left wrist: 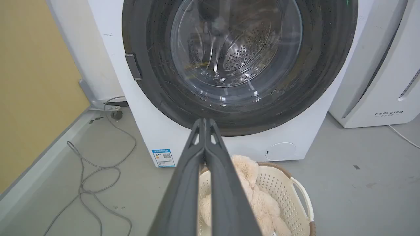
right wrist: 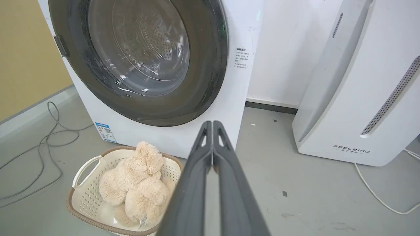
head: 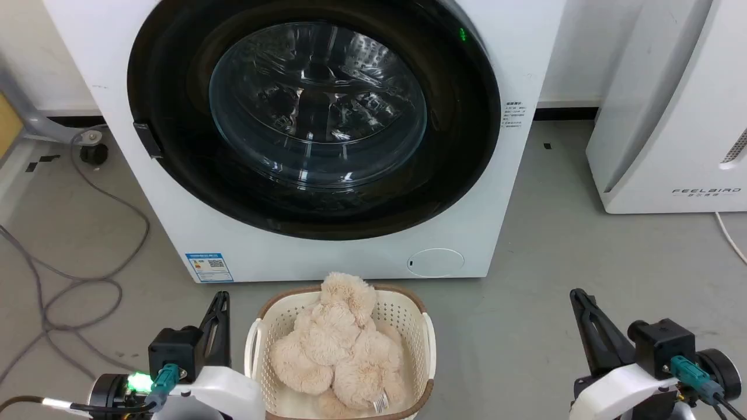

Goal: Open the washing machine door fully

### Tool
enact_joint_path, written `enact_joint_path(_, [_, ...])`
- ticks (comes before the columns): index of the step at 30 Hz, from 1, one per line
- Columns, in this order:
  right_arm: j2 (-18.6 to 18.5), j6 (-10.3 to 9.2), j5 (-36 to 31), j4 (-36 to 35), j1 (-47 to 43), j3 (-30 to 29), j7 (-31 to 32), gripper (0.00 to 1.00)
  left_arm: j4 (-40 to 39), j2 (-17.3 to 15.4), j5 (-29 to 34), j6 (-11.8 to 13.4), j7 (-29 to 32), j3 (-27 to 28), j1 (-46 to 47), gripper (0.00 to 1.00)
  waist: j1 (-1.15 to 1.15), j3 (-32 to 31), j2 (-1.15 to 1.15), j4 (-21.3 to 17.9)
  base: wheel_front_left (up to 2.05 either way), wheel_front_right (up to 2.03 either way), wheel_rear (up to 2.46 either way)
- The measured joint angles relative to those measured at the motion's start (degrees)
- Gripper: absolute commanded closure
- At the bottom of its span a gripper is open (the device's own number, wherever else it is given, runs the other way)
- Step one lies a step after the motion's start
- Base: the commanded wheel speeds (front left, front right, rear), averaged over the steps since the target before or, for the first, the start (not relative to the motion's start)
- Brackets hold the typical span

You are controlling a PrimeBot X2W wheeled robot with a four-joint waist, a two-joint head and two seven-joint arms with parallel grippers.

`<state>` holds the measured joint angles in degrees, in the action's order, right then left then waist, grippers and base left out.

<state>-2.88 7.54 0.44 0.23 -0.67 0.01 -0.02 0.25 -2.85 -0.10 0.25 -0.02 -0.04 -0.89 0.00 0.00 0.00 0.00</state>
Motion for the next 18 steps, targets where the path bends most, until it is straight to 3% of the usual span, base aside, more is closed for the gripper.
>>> enact_joint_path(10, [0.0,0.0,0.0,0.0,0.0,0.0,0.0,1.0,0.0,0.0,0.0,0.0,0.0,-0.01,0.0,1.0,0.0,0.0,0.0,0.0,0.0,0.0,0.0])
enact_joint_path(11, [0.0,0.0,0.0,0.0,0.0,0.0,0.0,0.0,0.0,0.0,0.0,0.0,0.0,-0.01,0.0,0.0,0.0,0.0,0.0,0.0,0.0,0.0,0.0])
enact_joint_path(18, [0.0,0.0,0.12,0.13,-0.03,0.02,-0.07,0.0,0.19,0.0,-0.07,0.07,-0.03,-0.32,-0.04,0.0,0.0,0.0,0.0,-0.04,0.0,0.0,0.0])
